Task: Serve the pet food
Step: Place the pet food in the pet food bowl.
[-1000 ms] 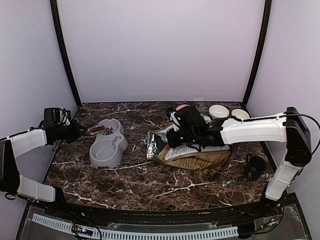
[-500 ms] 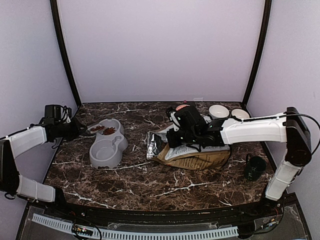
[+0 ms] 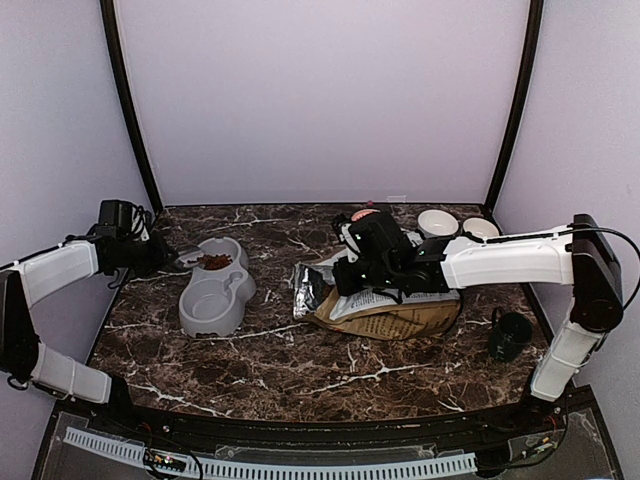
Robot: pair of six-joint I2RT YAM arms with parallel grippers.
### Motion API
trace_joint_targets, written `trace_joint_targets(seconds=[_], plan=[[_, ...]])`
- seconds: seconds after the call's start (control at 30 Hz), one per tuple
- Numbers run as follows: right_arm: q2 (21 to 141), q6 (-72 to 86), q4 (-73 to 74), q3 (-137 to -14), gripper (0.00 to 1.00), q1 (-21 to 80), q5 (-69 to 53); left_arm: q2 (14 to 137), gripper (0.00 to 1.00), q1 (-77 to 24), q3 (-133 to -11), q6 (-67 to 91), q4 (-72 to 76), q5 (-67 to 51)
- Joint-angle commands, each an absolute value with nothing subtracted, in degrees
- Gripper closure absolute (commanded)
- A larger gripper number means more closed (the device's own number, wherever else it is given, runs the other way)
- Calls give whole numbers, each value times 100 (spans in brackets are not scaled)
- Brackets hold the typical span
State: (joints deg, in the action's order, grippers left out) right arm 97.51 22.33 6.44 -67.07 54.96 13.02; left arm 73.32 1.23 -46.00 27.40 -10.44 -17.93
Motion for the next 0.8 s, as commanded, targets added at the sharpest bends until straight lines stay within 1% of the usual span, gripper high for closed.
trace_joint_targets(seconds=[0.0, 0.5, 0.77], plan=[[9802, 2158, 632, -6752, 100, 5350, 1582, 7405, 100, 16, -4983, 2485, -1405, -1469], [9786, 2164, 572, -6654, 100, 5344, 1598, 7978, 100, -359, -5971, 1954, -2458, -694], [9758, 2163, 553, -6640, 100, 5344, 1625, 8090, 100, -459, -6240, 1834, -2674, -514]])
